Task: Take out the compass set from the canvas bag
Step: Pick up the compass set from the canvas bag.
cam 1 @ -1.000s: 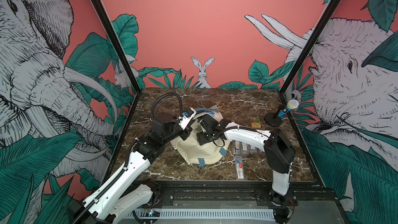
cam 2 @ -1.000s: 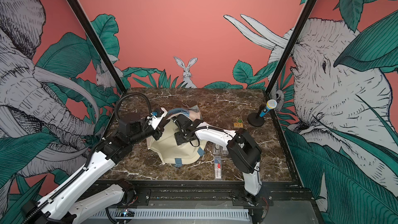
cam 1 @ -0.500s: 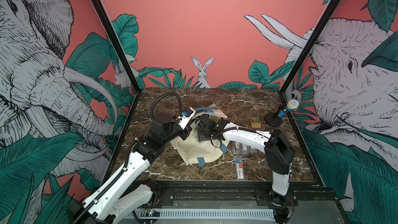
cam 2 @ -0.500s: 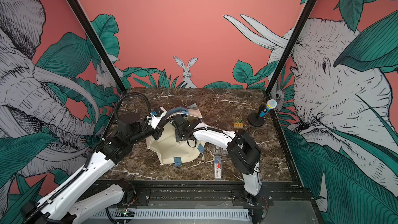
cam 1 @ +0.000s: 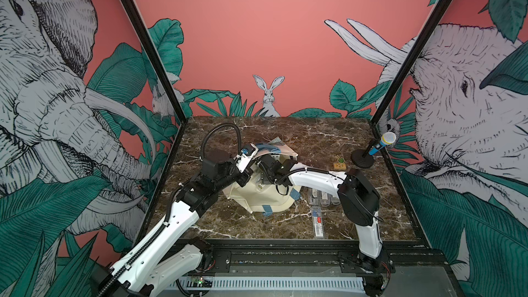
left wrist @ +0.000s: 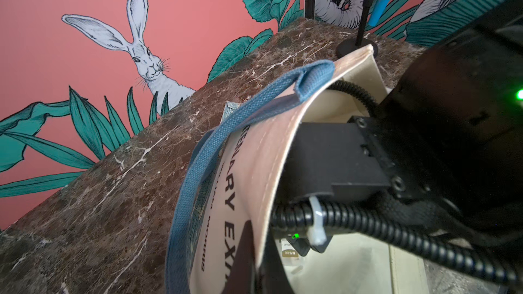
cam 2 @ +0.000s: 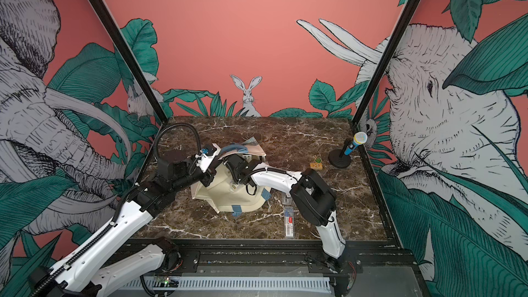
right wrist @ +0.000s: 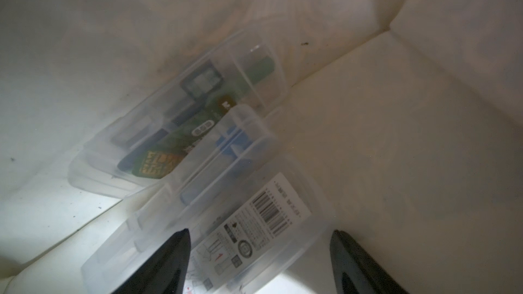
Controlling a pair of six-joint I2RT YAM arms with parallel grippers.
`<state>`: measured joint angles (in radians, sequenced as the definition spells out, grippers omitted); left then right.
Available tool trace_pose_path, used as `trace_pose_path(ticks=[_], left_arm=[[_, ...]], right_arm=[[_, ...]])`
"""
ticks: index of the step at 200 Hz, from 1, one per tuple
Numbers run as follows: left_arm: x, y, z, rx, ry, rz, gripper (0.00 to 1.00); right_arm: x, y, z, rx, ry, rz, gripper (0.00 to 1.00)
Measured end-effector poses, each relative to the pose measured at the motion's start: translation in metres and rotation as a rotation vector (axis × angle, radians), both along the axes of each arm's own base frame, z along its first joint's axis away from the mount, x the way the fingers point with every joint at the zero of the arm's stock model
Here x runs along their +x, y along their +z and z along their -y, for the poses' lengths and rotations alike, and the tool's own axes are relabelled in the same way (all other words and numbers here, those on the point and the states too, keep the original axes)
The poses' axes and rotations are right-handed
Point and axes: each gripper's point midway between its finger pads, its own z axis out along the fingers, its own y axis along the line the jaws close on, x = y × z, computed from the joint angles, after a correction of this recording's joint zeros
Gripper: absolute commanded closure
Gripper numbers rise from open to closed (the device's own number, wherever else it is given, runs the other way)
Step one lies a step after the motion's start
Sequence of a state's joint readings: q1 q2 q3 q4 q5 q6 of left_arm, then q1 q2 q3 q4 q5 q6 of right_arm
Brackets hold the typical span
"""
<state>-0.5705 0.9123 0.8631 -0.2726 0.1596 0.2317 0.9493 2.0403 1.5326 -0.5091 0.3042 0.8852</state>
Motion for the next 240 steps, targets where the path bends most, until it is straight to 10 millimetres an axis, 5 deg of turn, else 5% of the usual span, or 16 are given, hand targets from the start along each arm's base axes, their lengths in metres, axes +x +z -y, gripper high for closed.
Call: trace_pose_path(ticks=[65,113,240], left_arm=[[0.002,-0.007,-0.007,0.026,0.034,-0.016,1.0],[-0.007,-0.003,0.007,-0.006,-0.043,-0.017,1.0],[-0.009,-0.001,0.01,-0.017,-0.062,-0.013,1.0]], right_arm=[[0.005,-0.018,-0.011,0.01,0.004,-0.025,0.18],[-0.004,-0.045,-0.023,-0.057,0.068,-0.043,0.15],[-0.013,-0.041,-0.025,-0.047,0.133,-0.067,0.69]])
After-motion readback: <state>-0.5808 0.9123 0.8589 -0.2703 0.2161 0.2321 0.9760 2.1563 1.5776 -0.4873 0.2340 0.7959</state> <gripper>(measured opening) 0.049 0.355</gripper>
